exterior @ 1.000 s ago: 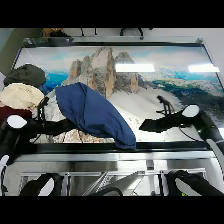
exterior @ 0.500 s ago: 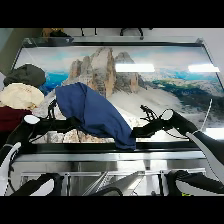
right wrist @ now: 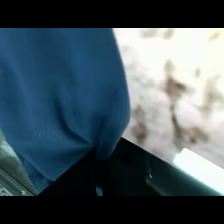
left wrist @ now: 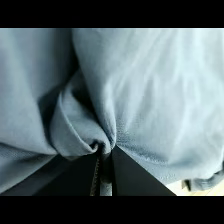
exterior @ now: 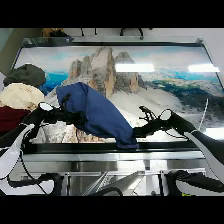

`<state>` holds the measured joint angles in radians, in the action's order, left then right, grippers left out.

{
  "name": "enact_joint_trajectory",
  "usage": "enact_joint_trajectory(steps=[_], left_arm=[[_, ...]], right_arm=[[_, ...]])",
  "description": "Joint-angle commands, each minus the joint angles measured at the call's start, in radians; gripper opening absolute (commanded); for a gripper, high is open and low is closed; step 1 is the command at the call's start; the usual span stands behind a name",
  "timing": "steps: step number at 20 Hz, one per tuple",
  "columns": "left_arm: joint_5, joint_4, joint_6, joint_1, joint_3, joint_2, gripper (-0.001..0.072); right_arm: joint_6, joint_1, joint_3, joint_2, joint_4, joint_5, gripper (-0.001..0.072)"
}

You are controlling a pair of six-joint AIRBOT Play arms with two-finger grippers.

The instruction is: Fold the shirts.

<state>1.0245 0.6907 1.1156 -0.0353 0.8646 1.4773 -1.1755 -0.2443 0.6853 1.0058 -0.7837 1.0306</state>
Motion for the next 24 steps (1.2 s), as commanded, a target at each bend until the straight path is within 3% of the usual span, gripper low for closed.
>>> enact_joint_trajectory(steps=[1, 4, 8, 12, 15, 20, 24], left_arm=[[0.045, -0.006, -0.014, -0.003, 0.070, -0.023, 0.0017], [0.103, -0.047, 0.016, -0.003, 0.173, -0.138, 0.0016], [0.217, -0.378, 0.028, -0.005, 0.402, -0.330, 0.0016], [0.204, -0.303, 0.142, -0.019, 0.779, -0.512, 0.0015], [0.216, -0.115, 0.268, -0.018, 0.997, -0.616, 0.0016], [0.261, 0.059, 0.326, -0.018, 1.027, -0.704, 0.0017], [0.290, 0.075, 0.323, -0.018, 0.757, -0.651, 0.0018]], right_arm=[[0.125, 0.000, 0.017, -0.002, 0.188, 0.011, 0.0021], [0.171, 0.035, 0.171, -0.014, 0.247, 0.084, 0.0021], [0.209, 0.163, 0.618, -0.064, 0.392, 0.166, 0.0021], [0.200, 0.277, 1.137, -0.091, 0.409, 0.167, 0.0021], [0.145, 0.340, 1.385, -0.115, 0.348, 0.168, 0.0021], [0.127, 0.342, 1.373, -0.132, 0.333, 0.236, 0.0021], [0.105, 0.340, 1.158, -0.054, 0.335, 0.353, 0.0021]])
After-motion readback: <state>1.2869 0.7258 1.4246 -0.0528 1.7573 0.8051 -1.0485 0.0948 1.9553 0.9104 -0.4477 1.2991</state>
